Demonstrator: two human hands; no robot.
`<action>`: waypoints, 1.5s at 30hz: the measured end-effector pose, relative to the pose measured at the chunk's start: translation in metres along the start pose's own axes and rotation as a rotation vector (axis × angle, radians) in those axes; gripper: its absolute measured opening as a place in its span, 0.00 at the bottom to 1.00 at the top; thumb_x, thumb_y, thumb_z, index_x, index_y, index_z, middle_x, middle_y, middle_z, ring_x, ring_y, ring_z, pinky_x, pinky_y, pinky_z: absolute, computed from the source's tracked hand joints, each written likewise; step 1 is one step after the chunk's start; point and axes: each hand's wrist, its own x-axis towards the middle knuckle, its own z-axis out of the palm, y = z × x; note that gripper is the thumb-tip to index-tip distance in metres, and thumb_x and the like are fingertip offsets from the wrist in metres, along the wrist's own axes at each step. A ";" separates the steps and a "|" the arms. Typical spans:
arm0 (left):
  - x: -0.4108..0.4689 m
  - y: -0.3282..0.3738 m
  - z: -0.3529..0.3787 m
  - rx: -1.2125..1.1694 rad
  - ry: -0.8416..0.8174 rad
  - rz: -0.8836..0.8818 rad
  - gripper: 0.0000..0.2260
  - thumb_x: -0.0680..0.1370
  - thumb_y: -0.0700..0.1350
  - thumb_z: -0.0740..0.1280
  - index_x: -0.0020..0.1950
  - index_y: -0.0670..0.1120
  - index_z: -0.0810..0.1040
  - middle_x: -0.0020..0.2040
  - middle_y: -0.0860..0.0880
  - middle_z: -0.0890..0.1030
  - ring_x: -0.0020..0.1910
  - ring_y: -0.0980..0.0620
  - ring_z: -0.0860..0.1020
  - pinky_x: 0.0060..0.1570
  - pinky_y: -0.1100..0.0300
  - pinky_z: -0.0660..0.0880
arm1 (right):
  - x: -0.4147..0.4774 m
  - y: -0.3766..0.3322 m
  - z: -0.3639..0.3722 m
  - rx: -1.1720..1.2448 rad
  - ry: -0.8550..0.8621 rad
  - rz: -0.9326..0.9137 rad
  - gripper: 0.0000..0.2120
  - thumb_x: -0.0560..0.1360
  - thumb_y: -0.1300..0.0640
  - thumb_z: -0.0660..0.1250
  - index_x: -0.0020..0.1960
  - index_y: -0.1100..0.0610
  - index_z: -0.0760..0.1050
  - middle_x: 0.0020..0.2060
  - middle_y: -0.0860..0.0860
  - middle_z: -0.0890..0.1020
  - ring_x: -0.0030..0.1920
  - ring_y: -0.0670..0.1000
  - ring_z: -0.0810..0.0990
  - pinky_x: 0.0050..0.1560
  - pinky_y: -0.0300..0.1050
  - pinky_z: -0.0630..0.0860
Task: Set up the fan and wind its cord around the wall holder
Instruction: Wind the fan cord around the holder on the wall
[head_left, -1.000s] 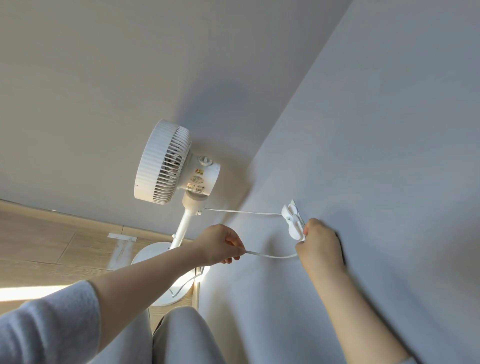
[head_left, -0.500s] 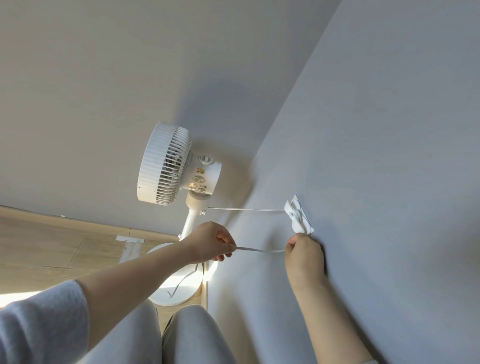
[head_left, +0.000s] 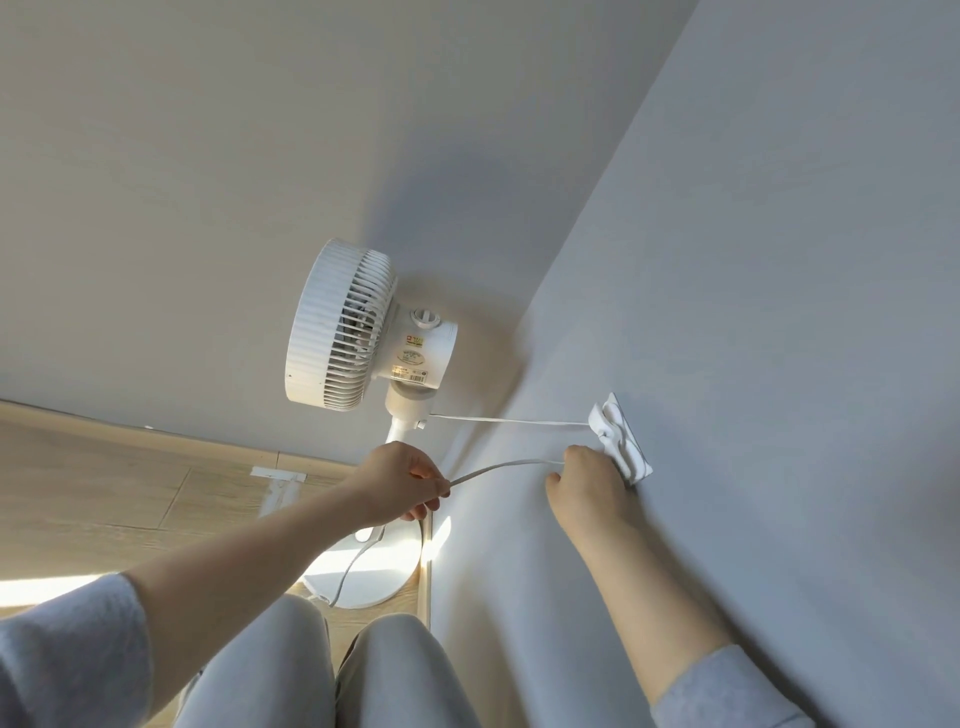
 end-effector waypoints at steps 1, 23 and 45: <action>0.003 0.000 0.001 0.002 0.018 0.005 0.07 0.75 0.43 0.68 0.43 0.40 0.84 0.33 0.50 0.82 0.28 0.55 0.78 0.34 0.64 0.79 | 0.005 0.000 0.000 -0.006 -0.020 -0.025 0.10 0.77 0.60 0.59 0.37 0.59 0.67 0.38 0.54 0.76 0.43 0.55 0.74 0.40 0.41 0.66; 0.030 -0.008 0.010 -0.093 0.026 0.035 0.12 0.79 0.45 0.62 0.42 0.42 0.82 0.34 0.48 0.81 0.30 0.55 0.77 0.31 0.70 0.74 | 0.100 -0.026 -0.046 -0.024 -0.207 -0.224 0.10 0.71 0.68 0.59 0.41 0.61 0.79 0.37 0.59 0.86 0.39 0.57 0.86 0.47 0.51 0.83; 0.023 0.004 0.005 -0.109 0.018 0.045 0.12 0.79 0.44 0.61 0.43 0.41 0.82 0.33 0.49 0.78 0.31 0.53 0.76 0.34 0.63 0.74 | 0.106 -0.016 -0.109 -0.225 -0.056 -0.011 0.16 0.69 0.70 0.62 0.26 0.57 0.65 0.06 0.49 0.64 0.32 0.56 0.73 0.24 0.35 0.64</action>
